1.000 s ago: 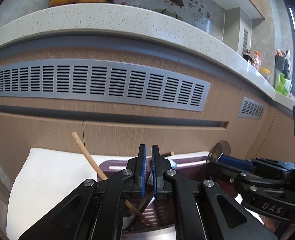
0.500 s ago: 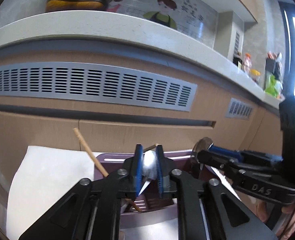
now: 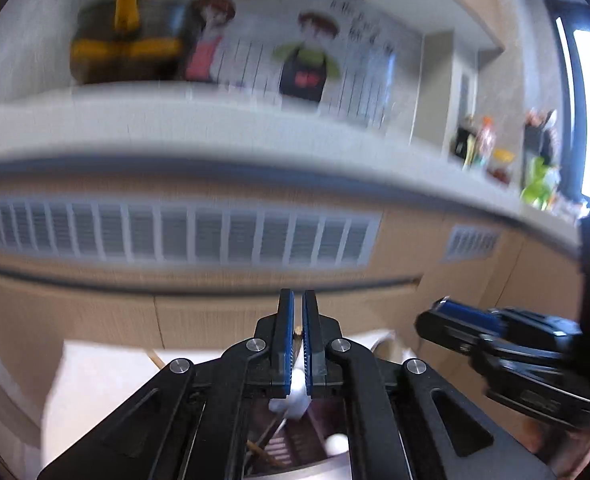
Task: Organize utensils
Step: 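Lower the smiley spoon and chopstick into the maroon caddy and open both tools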
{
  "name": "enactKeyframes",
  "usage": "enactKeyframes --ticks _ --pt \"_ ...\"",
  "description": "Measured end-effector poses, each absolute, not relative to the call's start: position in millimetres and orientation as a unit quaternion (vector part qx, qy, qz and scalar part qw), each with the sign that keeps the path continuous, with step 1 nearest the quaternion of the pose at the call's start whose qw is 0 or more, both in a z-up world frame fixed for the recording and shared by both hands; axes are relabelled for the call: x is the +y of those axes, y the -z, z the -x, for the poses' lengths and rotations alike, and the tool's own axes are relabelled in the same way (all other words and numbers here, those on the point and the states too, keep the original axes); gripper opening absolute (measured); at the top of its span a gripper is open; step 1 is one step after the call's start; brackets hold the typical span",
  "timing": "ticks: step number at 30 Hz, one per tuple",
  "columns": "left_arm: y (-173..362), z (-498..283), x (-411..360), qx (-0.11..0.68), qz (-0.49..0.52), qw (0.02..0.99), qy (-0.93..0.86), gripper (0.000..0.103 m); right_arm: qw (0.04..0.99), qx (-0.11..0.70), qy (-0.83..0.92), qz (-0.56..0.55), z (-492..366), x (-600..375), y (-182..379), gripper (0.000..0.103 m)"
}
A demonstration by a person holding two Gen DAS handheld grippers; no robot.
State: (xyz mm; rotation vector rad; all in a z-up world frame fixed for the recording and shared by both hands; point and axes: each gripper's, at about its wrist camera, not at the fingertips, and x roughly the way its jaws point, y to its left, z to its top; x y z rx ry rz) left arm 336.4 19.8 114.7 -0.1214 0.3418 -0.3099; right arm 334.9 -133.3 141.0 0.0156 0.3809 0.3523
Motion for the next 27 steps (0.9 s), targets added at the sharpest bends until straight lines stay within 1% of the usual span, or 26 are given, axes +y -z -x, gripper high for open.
enactKeyframes --ticks 4,6,8,11,19,27 --pt "-173 -306 30 0.117 0.053 0.98 0.152 0.004 0.971 0.161 -0.174 -0.012 -324 -136 -171 0.025" --pt "-192 -295 31 0.106 0.048 0.982 0.151 0.004 0.971 0.161 -0.174 -0.015 -323 -137 -176 0.025" --pt "-199 -288 32 0.1 0.044 0.983 0.145 0.004 0.972 0.162 -0.171 -0.015 -323 -138 -174 0.025" --pt "-199 -282 32 0.092 0.034 0.986 0.133 0.004 0.969 0.175 -0.173 -0.019 -327 -134 -164 0.025" --pt "-169 -303 25 0.126 0.031 0.984 0.124 0.004 0.964 0.209 -0.165 -0.024 -344 -132 -129 0.025" --pt "-181 -296 31 0.102 0.038 0.986 0.129 0.004 0.964 0.204 -0.169 -0.028 -346 -132 -130 0.025"
